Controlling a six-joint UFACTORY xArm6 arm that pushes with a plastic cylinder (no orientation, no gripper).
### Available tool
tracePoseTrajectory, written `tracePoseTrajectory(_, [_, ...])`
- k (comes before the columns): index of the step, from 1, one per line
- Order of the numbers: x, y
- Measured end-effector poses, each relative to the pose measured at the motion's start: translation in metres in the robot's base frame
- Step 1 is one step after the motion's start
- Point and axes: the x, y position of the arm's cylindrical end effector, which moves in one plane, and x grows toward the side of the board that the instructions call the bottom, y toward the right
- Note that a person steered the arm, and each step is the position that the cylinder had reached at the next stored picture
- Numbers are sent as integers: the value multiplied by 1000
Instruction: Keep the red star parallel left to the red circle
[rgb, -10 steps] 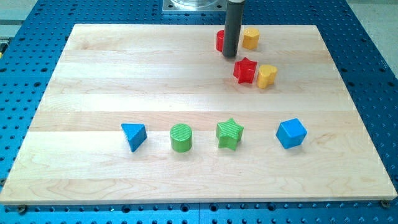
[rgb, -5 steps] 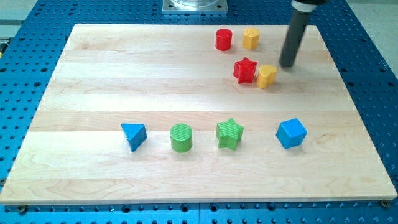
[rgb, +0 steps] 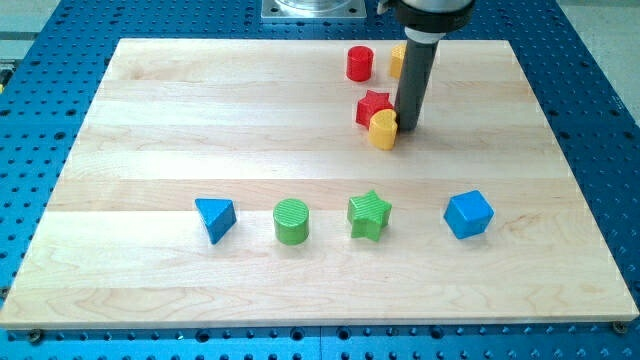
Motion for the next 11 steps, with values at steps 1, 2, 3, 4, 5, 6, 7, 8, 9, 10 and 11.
tracePoseTrajectory(1, [-5, -36])
tracePoseTrajectory(2, [-5, -49])
tracePoseTrajectory(3, [6, -53])
tracePoseTrajectory(4, [7, -53])
tracePoseTrajectory(5, [6, -68])
tracePoseTrajectory(6, [5, -92])
tracePoseTrajectory(7, [-17, -93])
tracePoseTrajectory(8, [-56, -91])
tracePoseTrajectory(9, [-66, -100])
tracePoseTrajectory(10, [-55, -136])
tracePoseTrajectory(11, [-55, -150])
